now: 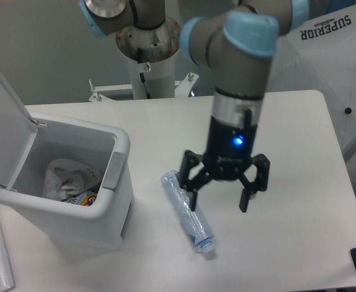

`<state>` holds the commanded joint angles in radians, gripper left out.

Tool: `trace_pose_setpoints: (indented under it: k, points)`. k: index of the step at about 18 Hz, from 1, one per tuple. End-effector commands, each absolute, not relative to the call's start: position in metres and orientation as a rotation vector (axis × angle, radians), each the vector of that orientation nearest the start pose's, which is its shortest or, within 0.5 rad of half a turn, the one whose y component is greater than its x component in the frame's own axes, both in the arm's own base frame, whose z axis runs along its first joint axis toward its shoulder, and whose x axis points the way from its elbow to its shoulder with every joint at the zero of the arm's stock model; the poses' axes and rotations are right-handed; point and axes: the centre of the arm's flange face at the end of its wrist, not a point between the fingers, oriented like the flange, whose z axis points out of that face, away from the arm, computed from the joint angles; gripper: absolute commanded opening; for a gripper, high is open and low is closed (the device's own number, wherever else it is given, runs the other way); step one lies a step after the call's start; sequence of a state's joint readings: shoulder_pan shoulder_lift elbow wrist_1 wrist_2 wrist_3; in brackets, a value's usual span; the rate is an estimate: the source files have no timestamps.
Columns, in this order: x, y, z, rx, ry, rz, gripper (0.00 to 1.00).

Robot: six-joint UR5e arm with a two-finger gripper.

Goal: Place the trash in the trash can
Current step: 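Move the gripper to the clear plastic bottle and lower it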

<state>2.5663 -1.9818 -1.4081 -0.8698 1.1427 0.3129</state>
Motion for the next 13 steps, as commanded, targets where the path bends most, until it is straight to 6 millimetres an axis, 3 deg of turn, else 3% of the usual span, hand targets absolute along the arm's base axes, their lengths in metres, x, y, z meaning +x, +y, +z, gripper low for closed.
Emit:
trace_pose_setpoints:
  k: [7, 13]
  points:
    - [-0.493, 0.526, 0.365, -2.542, -0.758, -0.141, 1.00]
    - [-0.499, 0.534, 0.346, -2.696, -0.869, -0.362, 1.00]
